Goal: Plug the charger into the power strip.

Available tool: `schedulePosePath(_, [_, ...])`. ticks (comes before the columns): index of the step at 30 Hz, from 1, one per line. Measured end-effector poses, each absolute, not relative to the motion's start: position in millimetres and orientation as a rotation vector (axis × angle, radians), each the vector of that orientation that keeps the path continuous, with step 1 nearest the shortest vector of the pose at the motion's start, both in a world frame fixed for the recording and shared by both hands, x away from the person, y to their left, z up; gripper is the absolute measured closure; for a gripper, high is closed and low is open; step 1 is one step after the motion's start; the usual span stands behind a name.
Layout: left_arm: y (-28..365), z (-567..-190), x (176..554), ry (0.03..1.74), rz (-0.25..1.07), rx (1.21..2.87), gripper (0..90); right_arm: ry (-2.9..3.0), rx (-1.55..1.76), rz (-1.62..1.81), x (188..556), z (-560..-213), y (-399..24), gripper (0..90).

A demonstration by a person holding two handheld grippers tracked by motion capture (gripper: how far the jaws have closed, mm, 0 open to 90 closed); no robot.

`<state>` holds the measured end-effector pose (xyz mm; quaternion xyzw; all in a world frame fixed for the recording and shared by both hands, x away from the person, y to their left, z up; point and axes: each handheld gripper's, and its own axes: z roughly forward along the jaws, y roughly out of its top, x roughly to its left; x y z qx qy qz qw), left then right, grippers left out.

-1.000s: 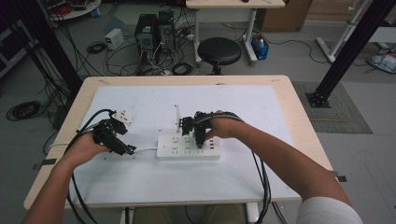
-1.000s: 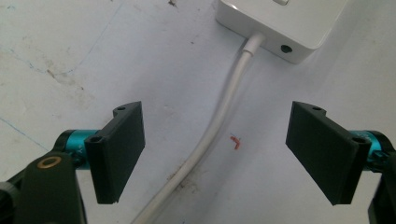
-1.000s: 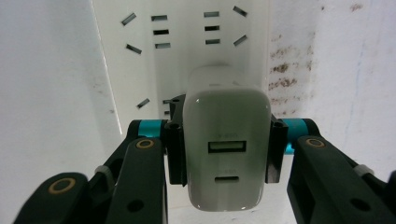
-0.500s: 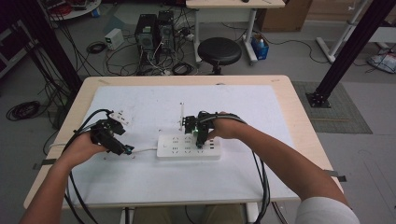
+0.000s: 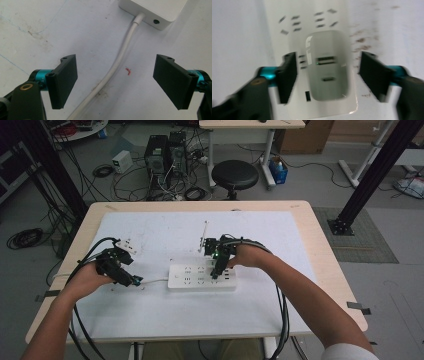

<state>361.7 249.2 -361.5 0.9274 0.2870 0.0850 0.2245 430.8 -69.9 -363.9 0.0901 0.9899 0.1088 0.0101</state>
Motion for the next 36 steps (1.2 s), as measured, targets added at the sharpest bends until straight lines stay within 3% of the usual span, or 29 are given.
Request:
schedulePosePath(11, [249,-359,360,0.798,0.257,2.554,19.6,3.051,0.708,0.616,445,-341,-112,11.9])
schedulePosePath(17, [247,-356,359,0.790,0.259,2.557,19.7,2.953,0.766,0.688,440,-324,-129,10.7])
schedulePosePath(19, [246,-354,359,0.783,0.268,2.557,19.6,2.918,0.776,0.712,438,-319,-135,0.6])
schedulePosePath(36, [236,-337,357,0.798,0.347,2.540,19.6,2.703,0.886,0.655,407,-281,-205,0.6])
